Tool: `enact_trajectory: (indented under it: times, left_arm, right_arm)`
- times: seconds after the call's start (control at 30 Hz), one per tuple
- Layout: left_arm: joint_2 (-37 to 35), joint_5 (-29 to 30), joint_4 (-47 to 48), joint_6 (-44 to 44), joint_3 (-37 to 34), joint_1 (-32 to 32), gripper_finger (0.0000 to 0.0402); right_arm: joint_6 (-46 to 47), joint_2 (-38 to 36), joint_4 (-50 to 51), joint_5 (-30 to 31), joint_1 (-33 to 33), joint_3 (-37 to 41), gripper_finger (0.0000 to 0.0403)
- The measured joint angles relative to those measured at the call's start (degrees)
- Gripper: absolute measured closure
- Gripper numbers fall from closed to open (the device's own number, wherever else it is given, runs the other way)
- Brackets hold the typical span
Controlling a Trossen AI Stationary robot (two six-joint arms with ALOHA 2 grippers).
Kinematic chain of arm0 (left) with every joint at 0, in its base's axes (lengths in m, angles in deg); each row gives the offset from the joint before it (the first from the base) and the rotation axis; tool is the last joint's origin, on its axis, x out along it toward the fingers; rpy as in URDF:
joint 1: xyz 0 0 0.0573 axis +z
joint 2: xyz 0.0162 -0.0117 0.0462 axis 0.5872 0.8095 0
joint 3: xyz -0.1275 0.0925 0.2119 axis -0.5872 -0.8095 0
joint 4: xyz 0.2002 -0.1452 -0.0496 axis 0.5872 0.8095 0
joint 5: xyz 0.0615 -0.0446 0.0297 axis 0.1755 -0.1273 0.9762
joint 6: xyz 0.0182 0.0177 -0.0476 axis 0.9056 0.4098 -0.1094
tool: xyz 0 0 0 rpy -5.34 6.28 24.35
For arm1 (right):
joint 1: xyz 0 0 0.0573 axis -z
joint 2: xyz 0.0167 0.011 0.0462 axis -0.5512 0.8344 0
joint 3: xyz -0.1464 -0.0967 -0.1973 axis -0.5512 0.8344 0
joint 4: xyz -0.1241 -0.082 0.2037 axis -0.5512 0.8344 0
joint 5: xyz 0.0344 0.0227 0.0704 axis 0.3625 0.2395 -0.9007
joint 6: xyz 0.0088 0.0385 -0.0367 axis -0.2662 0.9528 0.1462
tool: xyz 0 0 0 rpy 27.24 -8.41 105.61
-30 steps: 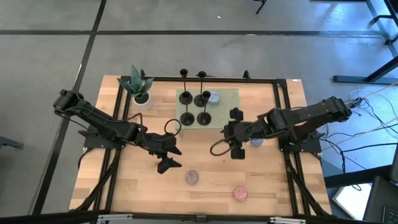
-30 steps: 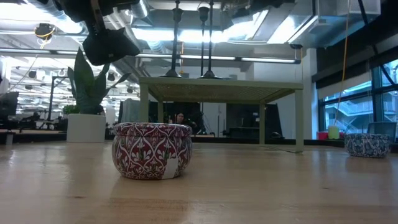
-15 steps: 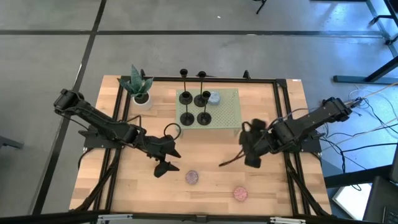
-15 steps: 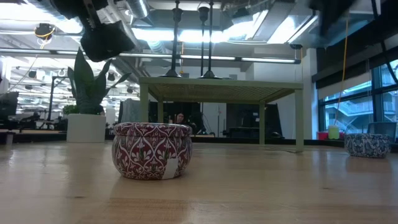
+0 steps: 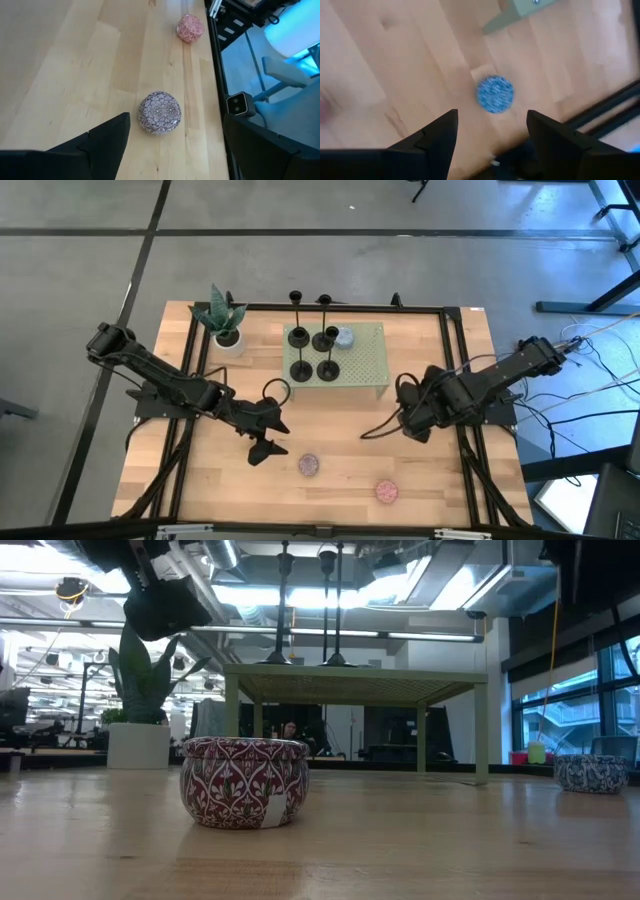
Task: Pick & Place candle stick holders
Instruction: Align the blue scented candle with the light blue scented candle on the shelf
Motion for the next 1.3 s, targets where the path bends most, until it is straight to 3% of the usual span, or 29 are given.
enact_trajectory:
  times: [0.13,0.3,0.47,0.6,0.93,1.3]
  left_arm:
    - [-0.01,-0.01,0.23,-1.06,0.0,-0.21,0.0084]
    - [-0.01,0.16,0.3,-1.51,0.0,-0.81,0.0084]
    - [-0.01,0.31,0.39,-1.5,0.0,-1.11,0.0084]
    - [0.01,0.34,0.36,-1.5,0.0,-1.11,0.0084]
    - [-0.01,0.43,0.34,-1.54,0.0,-0.94,0.0084]
    - [0.0,0.54,0.34,-1.52,0.0,-0.94,0.0084]
  right_arm:
    - [-4.86,-2.42,-0.22,1.05,-0.14,0.04,0.0162]
    - [-1.96,-9.13,-0.92,3.33,-0.16,3.15,0.0162]
    - [4.29,-18.56,-5.54,4.55,-0.14,14.0,0.0162]
    - [0.36,-22.58,-12.95,4.73,-0.12,22.4,0.0162]
    - [-12.38,-23.51,-26.02,3.82,-0.12,30.86,0.0162]
    - [-9.45,-23.31,-28.84,-0.19,-0.11,31.12,0.0162]
